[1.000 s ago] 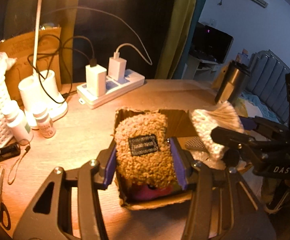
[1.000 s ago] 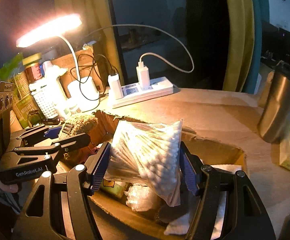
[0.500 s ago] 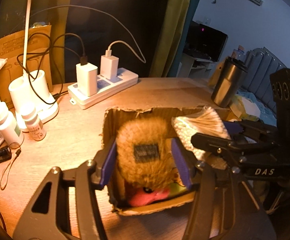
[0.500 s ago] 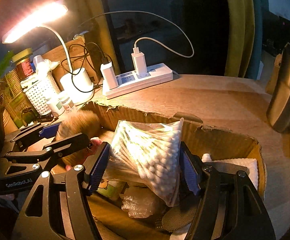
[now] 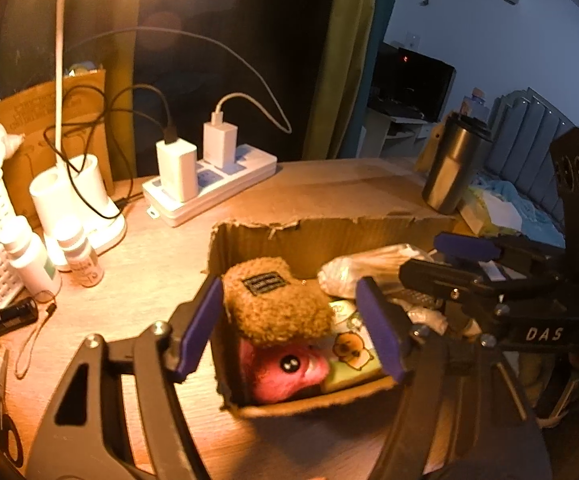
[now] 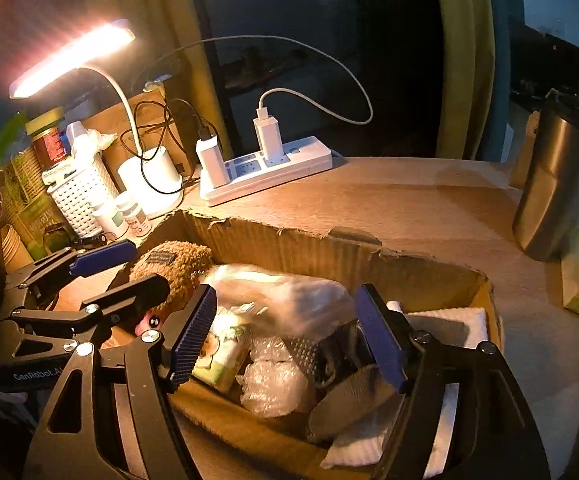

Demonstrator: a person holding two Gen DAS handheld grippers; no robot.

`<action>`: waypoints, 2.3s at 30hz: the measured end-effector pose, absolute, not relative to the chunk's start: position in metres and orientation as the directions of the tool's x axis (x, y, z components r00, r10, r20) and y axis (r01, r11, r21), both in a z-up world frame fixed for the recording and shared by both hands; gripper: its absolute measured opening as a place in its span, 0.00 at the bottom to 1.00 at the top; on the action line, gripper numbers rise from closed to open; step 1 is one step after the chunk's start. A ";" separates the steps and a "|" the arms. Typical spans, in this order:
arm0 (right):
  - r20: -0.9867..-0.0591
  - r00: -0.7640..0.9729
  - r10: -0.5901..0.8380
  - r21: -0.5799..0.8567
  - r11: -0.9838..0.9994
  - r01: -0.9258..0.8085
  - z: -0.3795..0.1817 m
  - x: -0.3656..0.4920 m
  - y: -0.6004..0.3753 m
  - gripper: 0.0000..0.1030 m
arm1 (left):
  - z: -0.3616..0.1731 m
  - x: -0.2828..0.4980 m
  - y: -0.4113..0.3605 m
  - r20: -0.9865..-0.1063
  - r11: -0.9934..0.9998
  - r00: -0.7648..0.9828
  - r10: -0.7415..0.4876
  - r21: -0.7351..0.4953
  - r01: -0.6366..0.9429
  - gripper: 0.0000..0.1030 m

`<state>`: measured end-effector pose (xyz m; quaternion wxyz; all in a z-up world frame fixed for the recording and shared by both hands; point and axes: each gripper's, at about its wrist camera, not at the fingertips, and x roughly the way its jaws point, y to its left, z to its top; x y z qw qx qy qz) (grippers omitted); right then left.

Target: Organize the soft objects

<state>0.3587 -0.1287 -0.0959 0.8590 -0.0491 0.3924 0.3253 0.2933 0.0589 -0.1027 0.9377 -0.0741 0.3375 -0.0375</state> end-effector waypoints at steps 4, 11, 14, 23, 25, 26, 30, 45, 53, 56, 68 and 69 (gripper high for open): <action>-0.705 0.488 0.516 0.166 0.788 -0.593 -0.091 0.352 -0.132 0.73 | -0.096 0.286 0.058 -0.617 0.987 0.779 -0.113 -0.159 0.017 0.69; -0.691 0.512 0.511 0.153 0.795 -0.587 -0.077 0.337 -0.142 0.73 | -0.084 0.271 0.054 -0.599 0.988 0.793 -0.109 -0.155 0.019 0.69; -0.684 0.522 0.510 0.147 0.797 -0.586 -0.071 0.329 -0.146 0.73 | -0.078 0.263 0.051 -0.589 0.988 0.801 -0.106 -0.152 0.019 0.69; -0.664 0.547 0.509 0.130 0.800 -0.586 -0.054 0.304 -0.154 0.73 | -0.063 0.234 0.046 -0.562 0.989 0.821 -0.096 -0.145 0.016 0.69; -0.663 0.550 0.509 0.125 0.799 -0.588 -0.051 0.299 -0.155 0.73 | -0.061 0.228 0.045 -0.558 0.990 0.825 -0.094 -0.143 0.016 0.69; -0.662 0.551 0.508 0.122 0.799 -0.589 -0.050 0.295 -0.155 0.73 | -0.059 0.225 0.045 -0.555 0.990 0.827 -0.093 -0.142 0.016 0.69; -0.656 0.558 0.508 0.116 0.799 -0.590 -0.046 0.284 -0.158 0.73 | -0.053 0.213 0.043 -0.544 0.990 0.835 -0.088 -0.137 0.015 0.69; -0.633 0.589 0.503 0.094 0.805 -0.586 -0.031 0.243 -0.172 0.73 | -0.039 0.170 0.032 -0.512 0.993 0.855 -0.082 -0.119 0.024 0.69; -0.625 0.599 0.501 0.085 0.806 -0.586 -0.026 0.222 -0.179 0.73 | -0.034 0.149 0.027 -0.500 0.993 0.862 -0.081 -0.112 0.028 0.69; -0.621 0.604 0.500 0.084 0.808 -0.583 -0.025 0.215 -0.181 0.73 | -0.033 0.142 0.024 -0.497 0.994 0.864 -0.082 -0.109 0.032 0.69; -0.613 0.609 0.503 0.082 0.807 -0.584 -0.020 0.191 -0.191 0.73 | -0.033 0.117 0.019 -0.491 0.995 0.868 -0.077 -0.096 0.033 0.69; -0.611 0.611 0.504 0.081 0.808 -0.584 -0.019 0.188 -0.191 0.73 | -0.032 0.114 0.017 -0.491 0.995 0.868 -0.076 -0.094 0.033 0.69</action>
